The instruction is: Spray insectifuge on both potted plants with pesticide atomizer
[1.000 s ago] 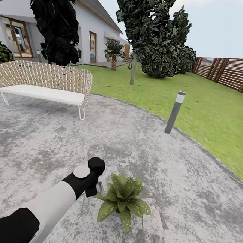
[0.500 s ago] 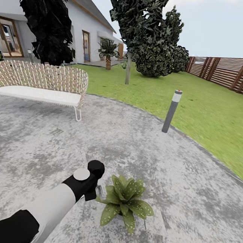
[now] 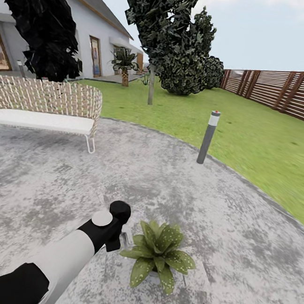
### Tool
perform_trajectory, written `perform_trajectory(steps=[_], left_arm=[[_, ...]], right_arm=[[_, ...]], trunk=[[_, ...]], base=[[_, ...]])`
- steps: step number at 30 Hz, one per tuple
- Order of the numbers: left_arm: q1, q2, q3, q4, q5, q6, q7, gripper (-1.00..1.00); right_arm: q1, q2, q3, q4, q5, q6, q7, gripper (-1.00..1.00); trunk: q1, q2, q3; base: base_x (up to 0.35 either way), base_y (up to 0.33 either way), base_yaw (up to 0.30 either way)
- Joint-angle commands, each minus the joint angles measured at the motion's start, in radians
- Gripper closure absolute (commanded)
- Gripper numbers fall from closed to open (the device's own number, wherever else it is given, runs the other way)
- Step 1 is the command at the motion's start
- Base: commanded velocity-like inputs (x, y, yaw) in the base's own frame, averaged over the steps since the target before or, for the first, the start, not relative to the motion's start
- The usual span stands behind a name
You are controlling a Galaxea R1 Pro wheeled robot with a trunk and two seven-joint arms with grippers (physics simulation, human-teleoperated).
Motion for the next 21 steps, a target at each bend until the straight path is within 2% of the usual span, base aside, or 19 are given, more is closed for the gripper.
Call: perform_trajectory(steps=[1, 6, 11, 17, 19, 21], left_arm=[[0.0, 0.0, 0.0, -0.001, -0.009, 0.009, -0.01, 1.0], [0.002, 0.0, 0.0, 0.0, -0.007, 0.01, -0.01, 1.0], [0.003, 0.0, 0.0, 0.025, -0.002, 0.01, -0.01, 1.0], [0.007, 0.0, 0.0, 0.07, -0.001, 0.009, -0.01, 1.0], [0.033, 0.0, 0.0, 0.12, -0.007, 0.006, -0.009, 1.0], [0.044, 0.001, 0.0, 0.131, -0.004, 0.003, -0.011, 1.0]], right_arm=[[-0.001, 0.0, -0.008, 0.001, 0.008, -0.004, 0.003, -1.0], [-0.001, 0.002, -0.008, 0.001, 0.008, -0.004, 0.003, -1.0], [-0.001, 0.0, -0.008, 0.001, 0.008, -0.004, 0.003, -1.0], [-0.001, 0.0, -0.008, 0.001, 0.008, -0.004, 0.003, -1.0], [-0.001, 0.0, -0.008, 0.001, 0.008, -0.004, 0.003, -1.0], [-0.001, 0.0, -0.008, 0.001, 0.008, -0.004, 0.003, -1.0]], trunk=[[0.0, 0.0, -0.001], [0.0, 0.0, -0.001], [0.0, 0.0, -0.001], [0.0, 0.0, -0.001], [0.0, 0.0, -0.001], [0.0, 0.0, -0.001]], base=[[0.0, 0.269, -0.295], [0.015, 0.298, -0.069], [0.165, 0.283, -0.046], [0.125, 0.13, -0.274], [0.011, 0.009, -0.299], [0.003, 0.003, -0.289]])
